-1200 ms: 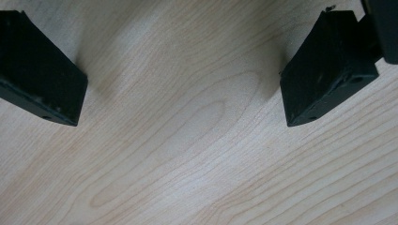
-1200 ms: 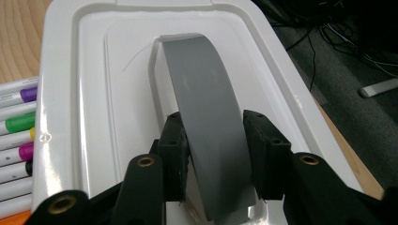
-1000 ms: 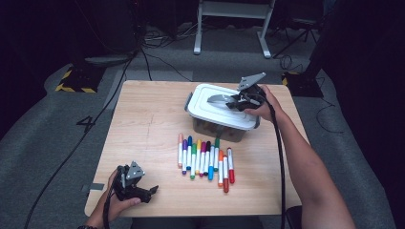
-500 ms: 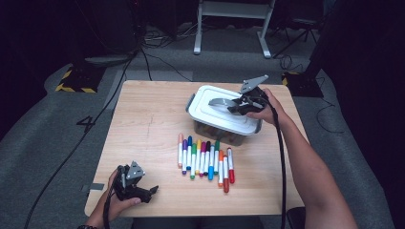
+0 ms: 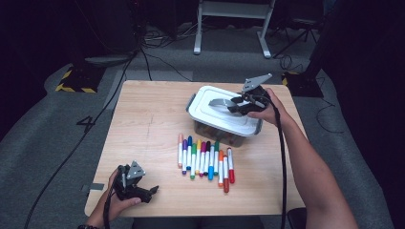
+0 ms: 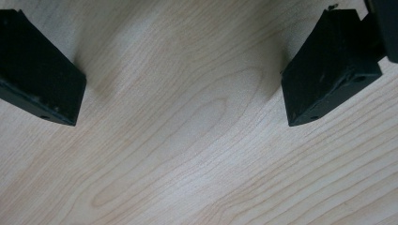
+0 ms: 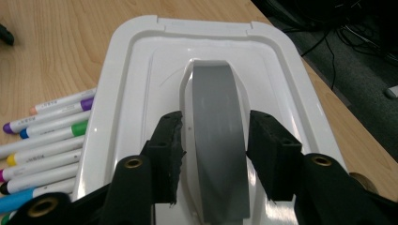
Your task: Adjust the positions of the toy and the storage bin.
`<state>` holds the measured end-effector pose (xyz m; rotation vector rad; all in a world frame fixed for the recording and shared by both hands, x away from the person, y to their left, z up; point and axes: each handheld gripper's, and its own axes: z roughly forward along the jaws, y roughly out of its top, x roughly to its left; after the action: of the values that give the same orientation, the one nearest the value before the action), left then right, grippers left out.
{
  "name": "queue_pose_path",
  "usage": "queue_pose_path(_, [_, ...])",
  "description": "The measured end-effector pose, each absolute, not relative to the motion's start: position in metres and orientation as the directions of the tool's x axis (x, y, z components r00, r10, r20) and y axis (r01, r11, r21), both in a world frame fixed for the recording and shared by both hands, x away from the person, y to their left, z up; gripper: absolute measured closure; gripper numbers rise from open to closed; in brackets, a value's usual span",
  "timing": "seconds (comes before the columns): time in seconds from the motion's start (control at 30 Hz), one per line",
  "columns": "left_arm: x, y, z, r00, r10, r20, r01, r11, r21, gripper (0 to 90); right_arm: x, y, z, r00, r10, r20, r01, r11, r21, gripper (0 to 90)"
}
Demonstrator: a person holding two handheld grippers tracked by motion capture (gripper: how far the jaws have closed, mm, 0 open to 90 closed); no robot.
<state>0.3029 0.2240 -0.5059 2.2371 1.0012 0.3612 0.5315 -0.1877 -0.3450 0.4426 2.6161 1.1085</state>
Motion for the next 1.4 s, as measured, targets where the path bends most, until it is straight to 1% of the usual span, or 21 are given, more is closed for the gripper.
queue_pose_path(0.17, [0.303, 0.223, -0.506, 0.672, 0.741, -0.018, 0.562, -0.494, 0.664, 0.4, 0.536, -0.177, -0.345, -0.909, 0.402, -0.110, 0.197, 0.646, 0.738, 48.4])
queue_pose_path(0.33, [0.303, 0.223, -0.506, 0.670, 0.742, -0.019, 0.563, -0.492, 0.664, 0.4, 0.539, -0.166, -0.348, -0.904, 0.416, -0.098, 0.215, 0.641, 0.737, 48.1])
queue_pose_path(0.37, [0.304, 0.223, -0.506, 0.672, 0.741, -0.018, 0.562, -0.494, 0.664, 0.4, 0.540, -0.165, -0.348, -0.901, 0.422, -0.098, 0.220, 0.640, 0.736, 48.7])
queue_pose_path(0.43, [0.304, 0.223, -0.506, 0.673, 0.739, -0.018, 0.561, -0.495, 0.663, 0.4, 0.541, -0.161, -0.349, -0.895, 0.433, -0.106, 0.226, 0.647, 0.728, 53.0])
queue_pose_path(0.47, [0.304, 0.223, -0.506, 0.674, 0.738, -0.018, 0.560, -0.495, 0.664, 0.3, 0.542, -0.158, -0.351, -0.893, 0.436, -0.110, 0.231, 0.654, 0.720, 60.3])
queue_pose_path(0.53, [0.305, 0.222, -0.506, 0.675, 0.738, -0.019, 0.559, -0.494, 0.666, 0.3, 0.542, -0.155, -0.353, -0.899, 0.423, -0.117, 0.221, 0.666, 0.712, 63.7])
queue_pose_path(0.67, [0.305, 0.222, -0.506, 0.677, 0.736, -0.018, 0.558, -0.497, 0.664, 0.2, 0.542, -0.155, -0.353, -0.905, 0.403, -0.134, 0.200, 0.683, 0.703, 65.3])
queue_pose_path(1.0, [0.305, 0.222, -0.506, 0.674, 0.738, -0.013, 0.559, -0.499, 0.663, 0.2, 0.538, -0.156, -0.352, -0.926, 0.356, -0.129, 0.167, 0.690, 0.704, 66.8])
queue_pose_path(1.4, [0.305, 0.222, -0.506, 0.675, 0.738, -0.013, 0.558, -0.499, 0.663, 0.2, 0.535, -0.161, -0.347, -0.938, 0.335, -0.088, 0.174, 0.675, 0.717, 66.9])
